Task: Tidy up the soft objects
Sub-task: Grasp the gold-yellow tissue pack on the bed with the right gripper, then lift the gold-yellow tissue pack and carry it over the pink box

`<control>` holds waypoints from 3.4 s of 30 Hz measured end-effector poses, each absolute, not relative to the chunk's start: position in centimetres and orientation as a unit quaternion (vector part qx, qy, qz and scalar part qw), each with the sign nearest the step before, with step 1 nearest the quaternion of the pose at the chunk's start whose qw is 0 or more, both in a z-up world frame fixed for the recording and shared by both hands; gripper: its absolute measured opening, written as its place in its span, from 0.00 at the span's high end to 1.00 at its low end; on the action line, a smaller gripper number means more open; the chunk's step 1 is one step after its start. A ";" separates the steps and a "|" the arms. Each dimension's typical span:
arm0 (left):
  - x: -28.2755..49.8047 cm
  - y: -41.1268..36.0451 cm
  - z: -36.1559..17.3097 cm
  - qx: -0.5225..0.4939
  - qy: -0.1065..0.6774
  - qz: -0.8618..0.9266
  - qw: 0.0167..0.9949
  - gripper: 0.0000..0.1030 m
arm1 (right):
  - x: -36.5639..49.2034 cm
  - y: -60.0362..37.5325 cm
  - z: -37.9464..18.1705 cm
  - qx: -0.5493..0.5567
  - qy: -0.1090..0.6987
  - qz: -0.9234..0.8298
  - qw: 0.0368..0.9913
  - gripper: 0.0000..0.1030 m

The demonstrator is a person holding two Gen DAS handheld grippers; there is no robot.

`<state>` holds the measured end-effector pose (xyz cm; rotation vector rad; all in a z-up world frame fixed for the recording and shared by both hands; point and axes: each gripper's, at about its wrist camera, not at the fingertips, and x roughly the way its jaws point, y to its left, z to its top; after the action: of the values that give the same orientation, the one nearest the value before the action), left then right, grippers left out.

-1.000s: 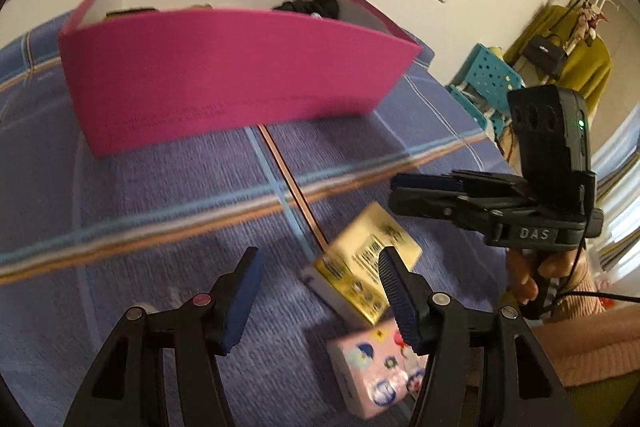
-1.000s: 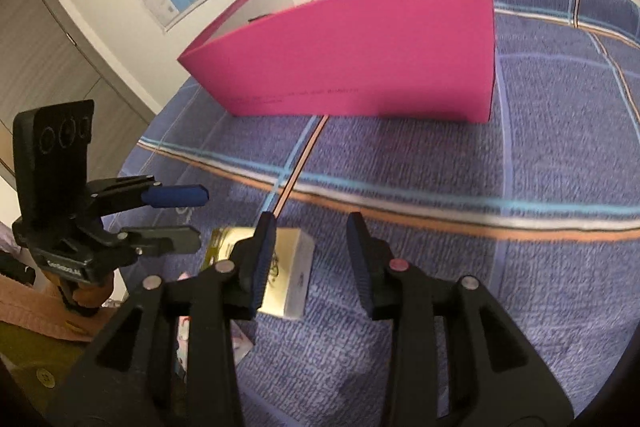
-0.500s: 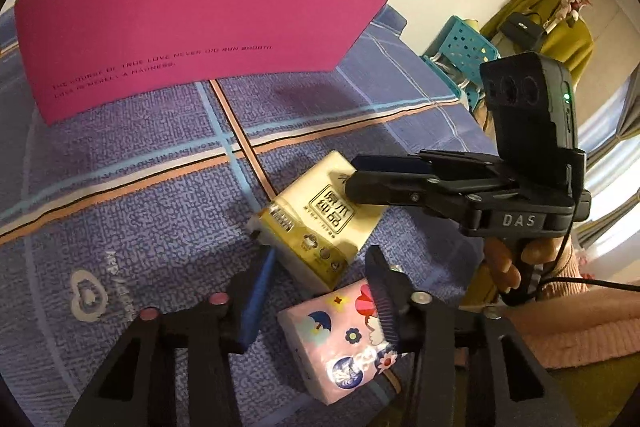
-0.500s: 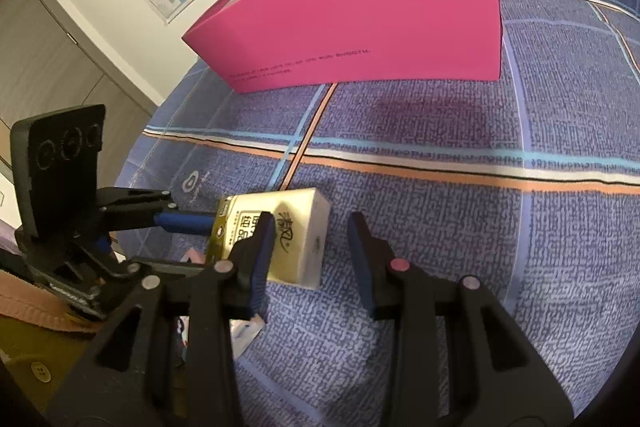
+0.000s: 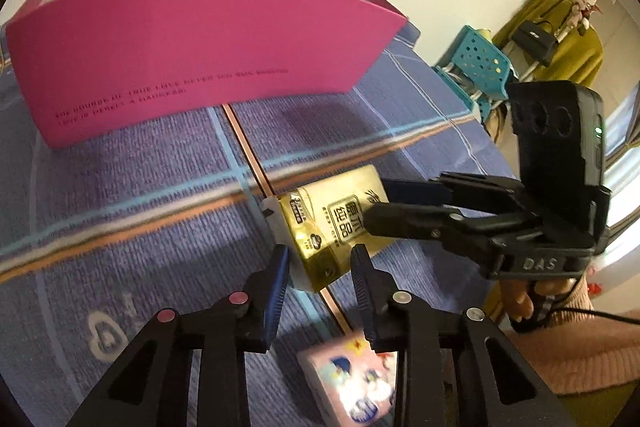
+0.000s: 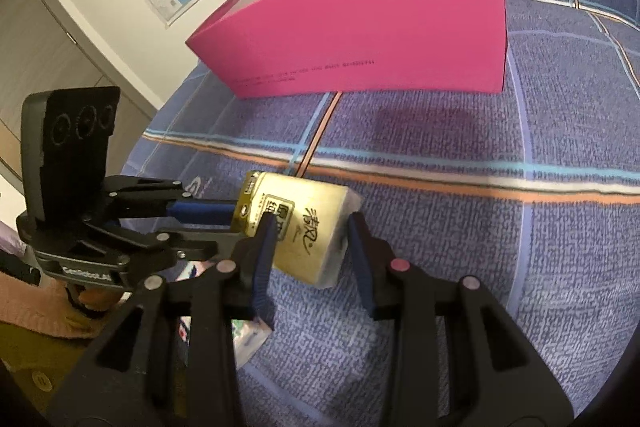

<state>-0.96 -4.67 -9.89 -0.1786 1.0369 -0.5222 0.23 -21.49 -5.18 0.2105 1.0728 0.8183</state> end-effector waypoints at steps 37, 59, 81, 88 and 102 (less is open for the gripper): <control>2.3 -3.7 -6.9 -0.078 0.442 -0.214 0.868 0.69 | 2.9 -20.6 -2.1 0.092 0.448 0.383 0.803 0.62; 2.3 -3.8 -4.5 -0.064 0.412 -0.213 0.884 0.66 | 3.2 -20.6 0.1 0.074 0.416 0.391 0.817 0.62; 3.8 -3.2 -1.2 -0.051 0.374 -0.210 0.902 0.66 | 5.0 -20.1 3.3 0.061 0.371 0.399 0.836 0.62; 4.8 -3.0 -0.3 -0.052 0.364 -0.203 0.907 0.66 | 5.9 -19.9 4.5 0.059 0.352 0.400 0.844 0.62; 6.8 -2.4 0.5 -0.058 0.358 -0.191 0.912 0.66 | 8.0 -19.1 5.0 0.057 0.344 0.403 0.846 0.62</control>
<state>6.77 -2.36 0.53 -0.1203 0.7388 -0.3930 8.03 -19.13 5.04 0.1202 0.7254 0.8492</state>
